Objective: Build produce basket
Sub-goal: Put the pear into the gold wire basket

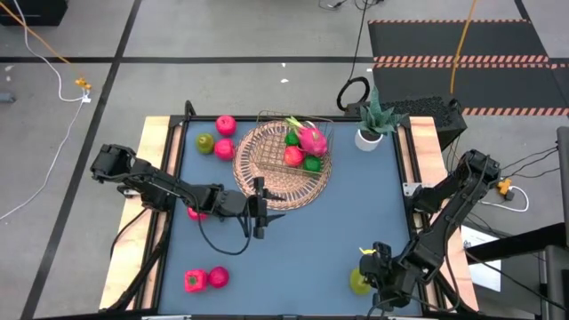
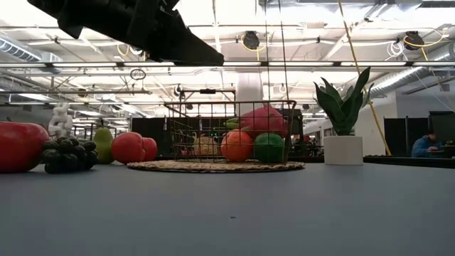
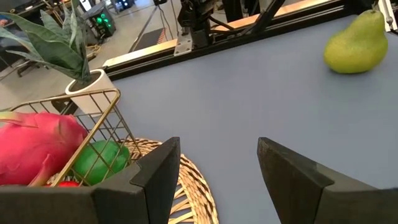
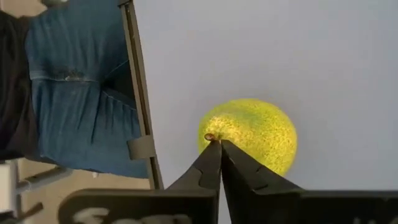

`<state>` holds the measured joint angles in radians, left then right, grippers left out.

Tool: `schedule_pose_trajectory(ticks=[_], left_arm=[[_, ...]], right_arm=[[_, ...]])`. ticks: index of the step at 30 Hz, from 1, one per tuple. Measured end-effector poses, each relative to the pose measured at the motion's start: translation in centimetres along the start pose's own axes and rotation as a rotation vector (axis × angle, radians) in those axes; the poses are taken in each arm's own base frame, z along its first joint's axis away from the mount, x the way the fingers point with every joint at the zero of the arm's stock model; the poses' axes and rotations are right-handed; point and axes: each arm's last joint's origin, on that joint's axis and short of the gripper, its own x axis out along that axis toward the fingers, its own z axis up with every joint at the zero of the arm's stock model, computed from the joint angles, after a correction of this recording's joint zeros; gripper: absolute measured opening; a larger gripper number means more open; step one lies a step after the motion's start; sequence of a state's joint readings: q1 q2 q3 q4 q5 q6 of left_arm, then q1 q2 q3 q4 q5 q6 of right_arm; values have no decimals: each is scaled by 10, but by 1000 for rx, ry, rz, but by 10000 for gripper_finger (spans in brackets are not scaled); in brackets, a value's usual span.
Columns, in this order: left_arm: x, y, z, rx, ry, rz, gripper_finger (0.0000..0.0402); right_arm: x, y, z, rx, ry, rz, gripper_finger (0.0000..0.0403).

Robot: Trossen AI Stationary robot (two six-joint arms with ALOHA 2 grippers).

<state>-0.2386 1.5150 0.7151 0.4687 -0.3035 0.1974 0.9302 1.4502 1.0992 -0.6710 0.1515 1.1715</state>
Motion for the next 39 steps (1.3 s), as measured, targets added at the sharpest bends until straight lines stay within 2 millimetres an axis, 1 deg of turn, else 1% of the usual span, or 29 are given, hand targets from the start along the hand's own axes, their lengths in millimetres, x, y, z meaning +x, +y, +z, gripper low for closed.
schedule_pose_trajectory(ticks=[4, 6, 14, 20, 24, 28, 39], left_arm=[[0, 0, 0, -1, 0, 0, 218], [0, 0, 0, -1, 0, 0, 218], [0, 0, 0, -4, 0, 0, 218], [0, 0, 0, -4, 0, 0, 218], [0, 0, 0, -4, 0, 0, 218], [0, 0, 0, -4, 1, -1, 218], [0, 0, -2, -10, 15, -3, 218]], right_arm=[[-1, 1, -2, 70, 68, 33, 22], [-1, 2, -2, 84, 67, 45, 34], [-2, 2, -1, 56, 57, 40, 90], [-2, 1, 0, 50, 33, 28, 106], [-2, 1, 1, 52, 11, 28, 103], [-2, 1, 1, 52, 13, 27, 88], [-2, -2, 0, 48, 23, 1, 8]])
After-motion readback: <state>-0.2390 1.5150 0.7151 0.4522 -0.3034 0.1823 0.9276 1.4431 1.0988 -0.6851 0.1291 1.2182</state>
